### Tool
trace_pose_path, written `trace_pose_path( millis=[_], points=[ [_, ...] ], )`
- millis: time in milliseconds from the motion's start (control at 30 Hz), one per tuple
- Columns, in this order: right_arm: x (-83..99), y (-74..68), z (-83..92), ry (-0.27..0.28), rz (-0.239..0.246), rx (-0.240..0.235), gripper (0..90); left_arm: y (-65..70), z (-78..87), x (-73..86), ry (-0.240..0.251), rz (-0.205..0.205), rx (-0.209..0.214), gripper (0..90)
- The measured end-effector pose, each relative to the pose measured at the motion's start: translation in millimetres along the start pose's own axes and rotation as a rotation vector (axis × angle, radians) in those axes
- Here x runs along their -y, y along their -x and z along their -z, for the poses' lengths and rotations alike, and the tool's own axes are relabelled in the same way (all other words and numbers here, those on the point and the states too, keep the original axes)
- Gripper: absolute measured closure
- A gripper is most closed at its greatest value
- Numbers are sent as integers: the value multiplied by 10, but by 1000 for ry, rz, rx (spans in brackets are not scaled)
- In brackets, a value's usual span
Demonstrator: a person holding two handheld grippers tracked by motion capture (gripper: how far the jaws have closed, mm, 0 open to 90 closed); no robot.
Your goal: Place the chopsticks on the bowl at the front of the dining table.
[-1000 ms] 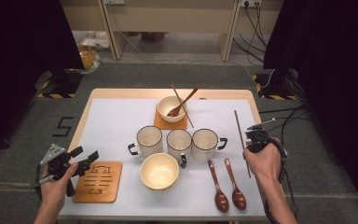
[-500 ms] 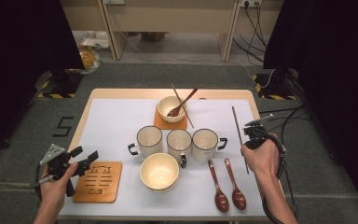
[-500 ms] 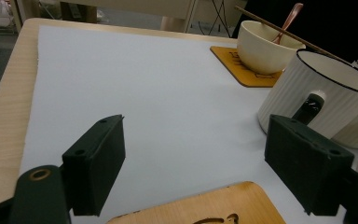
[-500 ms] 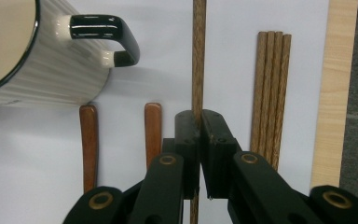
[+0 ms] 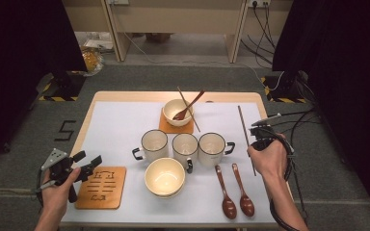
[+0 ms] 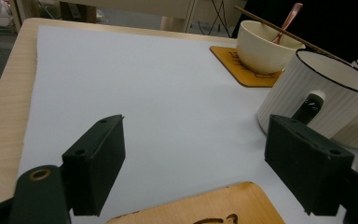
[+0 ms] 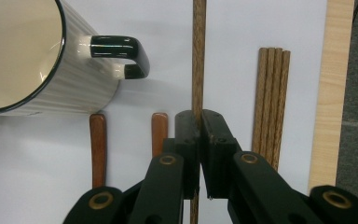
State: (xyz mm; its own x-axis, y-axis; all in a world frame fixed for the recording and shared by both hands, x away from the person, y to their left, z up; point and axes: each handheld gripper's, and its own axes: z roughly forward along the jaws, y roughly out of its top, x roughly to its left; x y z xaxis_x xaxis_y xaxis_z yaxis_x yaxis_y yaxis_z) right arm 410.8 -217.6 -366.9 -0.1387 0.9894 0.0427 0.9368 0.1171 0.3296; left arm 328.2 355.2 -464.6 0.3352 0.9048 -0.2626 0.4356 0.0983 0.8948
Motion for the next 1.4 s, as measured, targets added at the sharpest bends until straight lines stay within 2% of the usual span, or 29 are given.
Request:
trace_pose_path(
  millis=[1400],
  points=[
    [-211,-174,122,43,23,-11,857,-6,10,-8,0,-2,-6,196]
  ],
)
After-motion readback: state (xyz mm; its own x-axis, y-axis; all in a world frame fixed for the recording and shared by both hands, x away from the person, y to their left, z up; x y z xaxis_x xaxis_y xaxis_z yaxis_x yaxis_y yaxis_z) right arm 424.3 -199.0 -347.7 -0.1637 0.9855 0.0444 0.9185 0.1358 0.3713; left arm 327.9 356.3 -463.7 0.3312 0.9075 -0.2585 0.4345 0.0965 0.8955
